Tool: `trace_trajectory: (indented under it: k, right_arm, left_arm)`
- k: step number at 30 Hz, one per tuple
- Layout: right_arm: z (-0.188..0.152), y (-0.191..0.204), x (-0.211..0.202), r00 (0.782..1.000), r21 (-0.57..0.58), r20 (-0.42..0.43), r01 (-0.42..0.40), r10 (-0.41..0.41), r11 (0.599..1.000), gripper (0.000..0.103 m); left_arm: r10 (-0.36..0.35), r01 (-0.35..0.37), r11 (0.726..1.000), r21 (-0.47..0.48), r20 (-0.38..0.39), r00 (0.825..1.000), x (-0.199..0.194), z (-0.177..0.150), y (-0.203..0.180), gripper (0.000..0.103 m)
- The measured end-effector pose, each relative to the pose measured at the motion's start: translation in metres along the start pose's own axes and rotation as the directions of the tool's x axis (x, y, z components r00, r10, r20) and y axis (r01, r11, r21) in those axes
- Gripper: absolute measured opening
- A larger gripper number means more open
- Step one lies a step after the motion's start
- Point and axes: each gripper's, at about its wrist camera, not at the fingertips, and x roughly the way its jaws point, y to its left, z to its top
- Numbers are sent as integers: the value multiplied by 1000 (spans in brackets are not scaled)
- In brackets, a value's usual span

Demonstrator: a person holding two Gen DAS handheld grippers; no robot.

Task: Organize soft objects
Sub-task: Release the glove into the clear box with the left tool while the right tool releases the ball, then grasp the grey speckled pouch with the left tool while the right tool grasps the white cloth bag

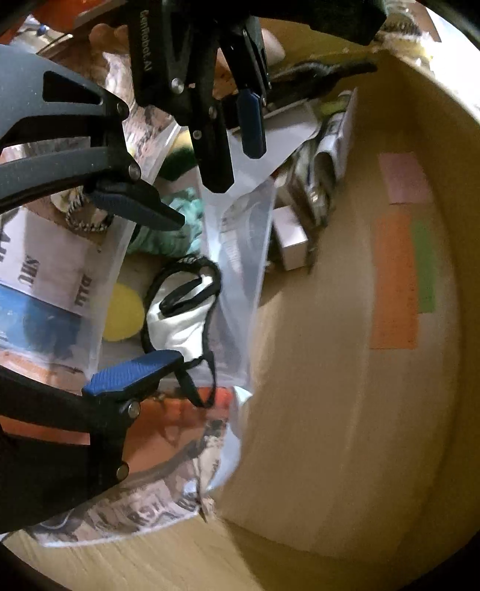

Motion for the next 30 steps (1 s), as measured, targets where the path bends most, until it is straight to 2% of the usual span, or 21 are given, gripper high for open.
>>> trace_trajectory:
  k: [2,7,14,19,23,30]
  right_arm:
    - [0,2,-13,999,-3,38,2,-2,1000,73]
    - [-4,10,-46,993,-8,115,-12,12,1000,84]
    - [-27,16,-69,991,13,132,-34,32,999,85]
    - [-52,15,-71,995,58,93,-52,46,997,85]
    - [-73,15,-68,998,101,40,-62,58,993,85]
    - [-111,17,-49,992,180,-80,-79,95,980,85]
  left_arm:
    - [-2,2,1000,-6,30,1000,-13,1,1,69]
    - [-3,5,1000,-24,93,996,-46,-4,4,86]
    - [21,-17,999,-38,101,995,-69,-30,4,97]
    - [31,-28,998,-60,52,998,-72,-57,7,100]
    - [27,-30,997,-78,-31,999,-63,-80,11,100]
    - [8,-19,997,-69,-155,988,-41,-121,0,100]
